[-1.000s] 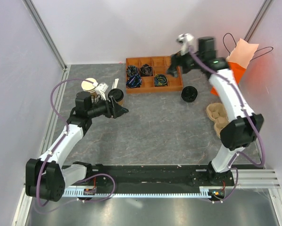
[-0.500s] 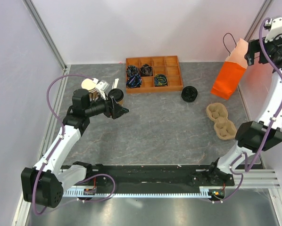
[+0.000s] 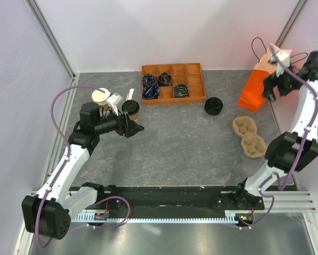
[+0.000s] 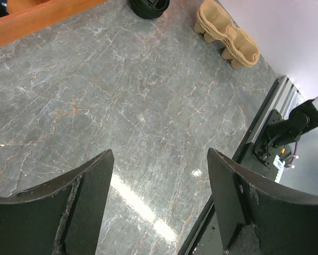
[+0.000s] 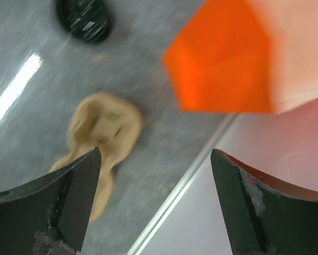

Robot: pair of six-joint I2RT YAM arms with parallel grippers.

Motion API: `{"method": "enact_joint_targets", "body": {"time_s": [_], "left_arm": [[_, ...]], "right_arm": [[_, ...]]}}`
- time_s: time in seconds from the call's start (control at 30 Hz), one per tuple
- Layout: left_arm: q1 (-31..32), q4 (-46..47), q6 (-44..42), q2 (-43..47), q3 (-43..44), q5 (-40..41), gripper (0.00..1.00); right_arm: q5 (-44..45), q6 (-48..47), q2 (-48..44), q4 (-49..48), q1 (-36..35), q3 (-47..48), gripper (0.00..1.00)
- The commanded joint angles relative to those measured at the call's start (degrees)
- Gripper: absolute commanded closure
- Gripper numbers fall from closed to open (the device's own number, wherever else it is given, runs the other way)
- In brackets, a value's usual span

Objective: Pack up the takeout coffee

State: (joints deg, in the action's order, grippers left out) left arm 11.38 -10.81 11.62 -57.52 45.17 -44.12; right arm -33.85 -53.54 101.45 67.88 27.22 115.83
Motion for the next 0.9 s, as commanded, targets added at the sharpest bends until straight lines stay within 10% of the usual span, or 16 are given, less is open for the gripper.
{"method": "enact_joint_targets", "body": {"time_s": [0.0, 0.37, 0.87], "left_arm": [[0.0, -1.1, -3.2, 0.7, 3.0, -2.6, 0.21], [0.2, 0.3, -1.0, -1.1, 2.5, -2.3, 0.22], [0.2, 0.3, -1.0, -3.1, 2.5, -2.1, 0.22]], "right_arm": [[1.5, -24.3, -12.2, 15.7, -1.6, -16.6, 0.09], [8.2, -1.5, -12.5, -0.1, -7.9, -37.7, 0.52], [14.6, 6.3, -4.2, -12.8, -13.5, -41.7, 0.59]]}}
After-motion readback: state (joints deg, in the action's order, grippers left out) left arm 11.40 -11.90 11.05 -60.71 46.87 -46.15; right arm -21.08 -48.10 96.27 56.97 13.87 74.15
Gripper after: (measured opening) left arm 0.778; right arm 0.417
